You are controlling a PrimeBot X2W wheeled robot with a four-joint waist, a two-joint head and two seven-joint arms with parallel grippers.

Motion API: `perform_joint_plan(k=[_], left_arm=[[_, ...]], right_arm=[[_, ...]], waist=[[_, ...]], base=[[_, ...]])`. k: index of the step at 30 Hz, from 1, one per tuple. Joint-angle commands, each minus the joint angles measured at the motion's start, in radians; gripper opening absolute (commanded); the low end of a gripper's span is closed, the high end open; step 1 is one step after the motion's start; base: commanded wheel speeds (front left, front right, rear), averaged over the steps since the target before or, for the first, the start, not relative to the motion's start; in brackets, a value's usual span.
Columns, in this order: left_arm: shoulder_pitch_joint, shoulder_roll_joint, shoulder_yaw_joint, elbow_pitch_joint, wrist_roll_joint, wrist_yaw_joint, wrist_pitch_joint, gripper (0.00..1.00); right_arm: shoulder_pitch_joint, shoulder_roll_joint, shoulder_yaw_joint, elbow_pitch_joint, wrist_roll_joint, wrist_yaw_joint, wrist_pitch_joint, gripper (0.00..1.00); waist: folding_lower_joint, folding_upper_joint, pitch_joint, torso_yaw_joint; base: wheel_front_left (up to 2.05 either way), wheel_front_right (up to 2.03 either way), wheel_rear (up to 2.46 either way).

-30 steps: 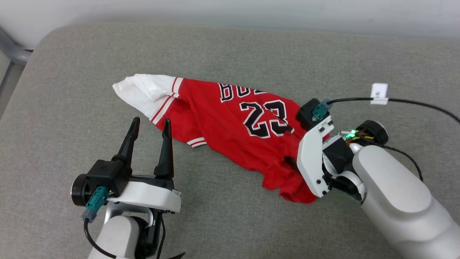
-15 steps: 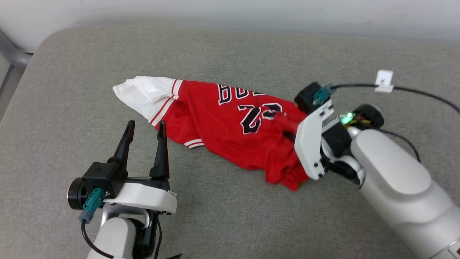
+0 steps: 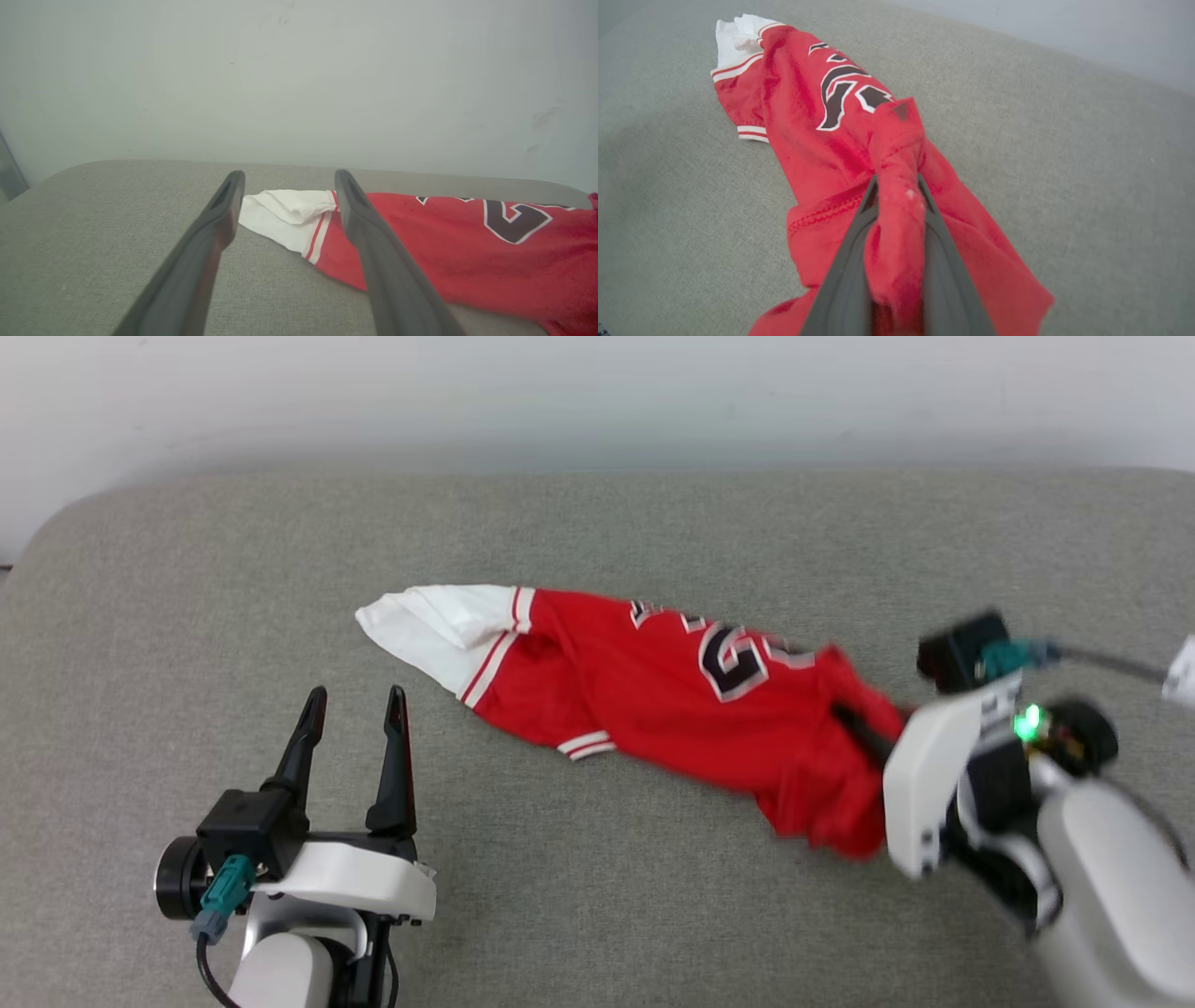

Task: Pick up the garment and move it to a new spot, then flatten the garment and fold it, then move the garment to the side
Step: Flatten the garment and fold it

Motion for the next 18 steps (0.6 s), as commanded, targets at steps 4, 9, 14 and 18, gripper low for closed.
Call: perform_joint_plan(k=[4,9,14,18], left_arm=[[0.03,0.01,0.008,0.011,-0.007,-0.006,-0.005,1.0],[0.05,0.015,0.006,0.024,-0.013,-0.008,-0.003,1.0],[0.07,0.019,0.001,0.033,-0.016,-0.004,0.006,1.0],[0.078,0.022,-0.003,0.042,-0.021,-0.006,0.009,1.0]], right_arm=[[0.26,0.056,-0.093,-0.108,-0.039,0.0,0.05,0.0],[0.507,0.151,-0.14,-0.194,-0.069,0.0,0.108,0.0],[0.624,0.216,-0.145,-0.228,-0.102,0.0,0.116,0.87],[0.622,0.243,-0.16,-0.261,-0.118,0.0,0.028,1.0]], waist=[[0.0,0.0,-0.032,-0.025],[0.0,0.0,-0.05,-0.035],[0.0,0.0,-0.061,-0.045],[0.0,0.0,-0.072,-0.047]], base=[[0.0,0.0,0.0],[0.0,0.0,0.0],[0.0,0.0,0.0],[0.0,0.0,0.0]])
